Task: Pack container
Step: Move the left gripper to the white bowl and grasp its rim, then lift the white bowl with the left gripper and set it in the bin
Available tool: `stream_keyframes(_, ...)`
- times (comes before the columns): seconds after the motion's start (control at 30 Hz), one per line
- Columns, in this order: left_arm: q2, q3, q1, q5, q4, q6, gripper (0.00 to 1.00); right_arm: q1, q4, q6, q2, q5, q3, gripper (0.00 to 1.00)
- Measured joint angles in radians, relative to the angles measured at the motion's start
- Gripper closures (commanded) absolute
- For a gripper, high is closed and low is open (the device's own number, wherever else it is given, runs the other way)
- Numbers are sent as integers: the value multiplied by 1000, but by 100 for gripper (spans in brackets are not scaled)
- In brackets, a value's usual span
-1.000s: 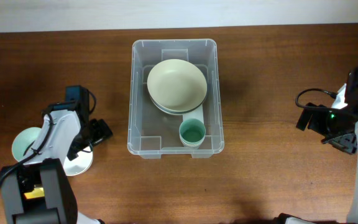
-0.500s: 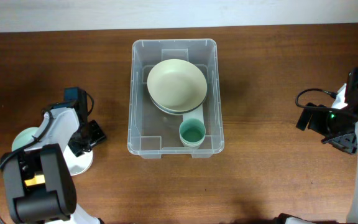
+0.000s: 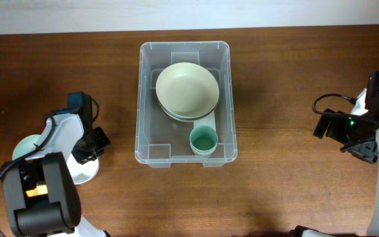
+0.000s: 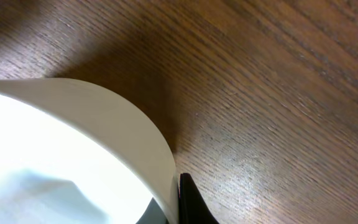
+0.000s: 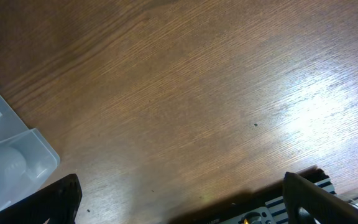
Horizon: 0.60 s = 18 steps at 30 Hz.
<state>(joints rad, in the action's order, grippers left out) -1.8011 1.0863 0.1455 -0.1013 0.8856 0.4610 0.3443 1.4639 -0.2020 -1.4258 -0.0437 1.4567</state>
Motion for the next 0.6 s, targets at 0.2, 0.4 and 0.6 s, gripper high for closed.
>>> stream_keyframes(0.2, -8, 173, -15, 26, 159, -23, 99, 0, -1, 0, 0, 0, 0, 1)
stream_keyframes(0.4, 21, 515, -152, 42, 364, -77, 99, 0, -3, 0, 0, 0, 0, 1)
stream_keyframes(0.6, 105, 719, -383, 46, 445, -113, 99, 0, -3, -1, 0, 0, 0, 1)
